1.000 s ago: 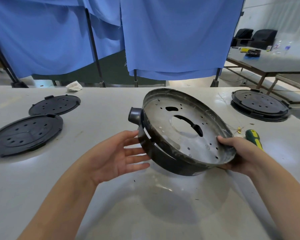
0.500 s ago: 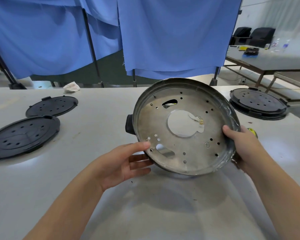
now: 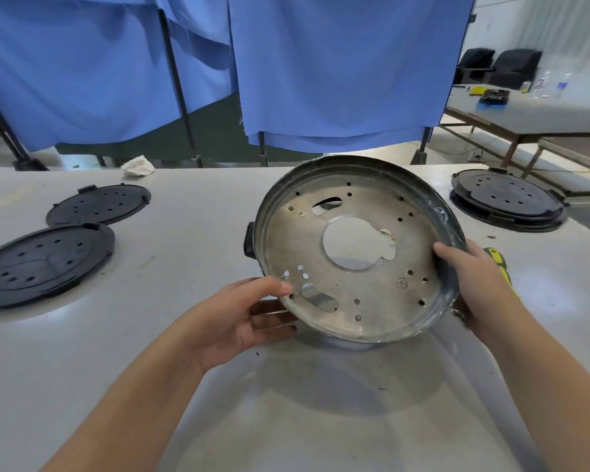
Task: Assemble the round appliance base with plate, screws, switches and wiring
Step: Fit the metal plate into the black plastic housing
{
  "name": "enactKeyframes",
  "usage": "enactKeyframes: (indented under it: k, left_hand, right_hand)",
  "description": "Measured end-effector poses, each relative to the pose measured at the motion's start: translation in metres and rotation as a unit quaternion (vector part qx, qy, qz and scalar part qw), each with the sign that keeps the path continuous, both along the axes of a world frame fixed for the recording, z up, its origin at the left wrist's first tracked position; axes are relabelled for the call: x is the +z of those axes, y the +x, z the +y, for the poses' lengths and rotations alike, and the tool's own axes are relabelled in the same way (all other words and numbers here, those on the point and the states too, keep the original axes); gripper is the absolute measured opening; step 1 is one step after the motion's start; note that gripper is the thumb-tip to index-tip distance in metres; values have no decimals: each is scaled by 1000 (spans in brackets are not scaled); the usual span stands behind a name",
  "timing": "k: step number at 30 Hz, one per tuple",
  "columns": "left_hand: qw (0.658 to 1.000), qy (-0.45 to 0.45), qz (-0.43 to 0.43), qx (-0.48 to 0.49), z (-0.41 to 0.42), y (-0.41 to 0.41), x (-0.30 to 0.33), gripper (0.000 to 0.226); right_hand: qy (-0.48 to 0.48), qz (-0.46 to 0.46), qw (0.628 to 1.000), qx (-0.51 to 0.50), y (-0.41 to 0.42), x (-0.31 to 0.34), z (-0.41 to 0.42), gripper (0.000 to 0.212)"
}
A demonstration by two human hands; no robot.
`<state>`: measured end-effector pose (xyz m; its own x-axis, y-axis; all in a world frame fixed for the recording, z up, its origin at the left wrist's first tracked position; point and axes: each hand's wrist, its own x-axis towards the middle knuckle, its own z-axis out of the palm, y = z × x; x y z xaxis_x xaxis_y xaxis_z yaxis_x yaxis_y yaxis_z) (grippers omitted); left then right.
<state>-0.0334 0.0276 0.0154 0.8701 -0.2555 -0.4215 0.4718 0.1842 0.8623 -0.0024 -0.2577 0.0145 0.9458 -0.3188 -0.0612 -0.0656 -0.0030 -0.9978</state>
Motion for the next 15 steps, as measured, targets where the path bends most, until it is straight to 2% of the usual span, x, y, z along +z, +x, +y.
enactKeyframes:
  k: [5, 9, 11, 13, 15]
  left_hand:
    - [1000, 1, -6, 5, 1, 1, -2, 52]
    - [1000, -4, 21, -19, 4, 2, -5, 36]
    - [999, -8, 39, -35, 4, 3, -6, 35]
    - [998, -17, 49, -38, 4, 4, -6, 44]
    - [998, -20, 54, -31, 6, 5, -5, 58]
  right_hand:
    - [-16, 13, 1000, 15, -1, 1, -2, 7]
    - [-47, 44, 998, 26, 1, 1, -7, 2]
    - [-75, 65, 995, 28, 2, 2, -9, 8]
    - [-105, 94, 990, 31, 2, 2, -10, 21]
    - [-151, 120, 981, 36, 2, 3, -11, 25]
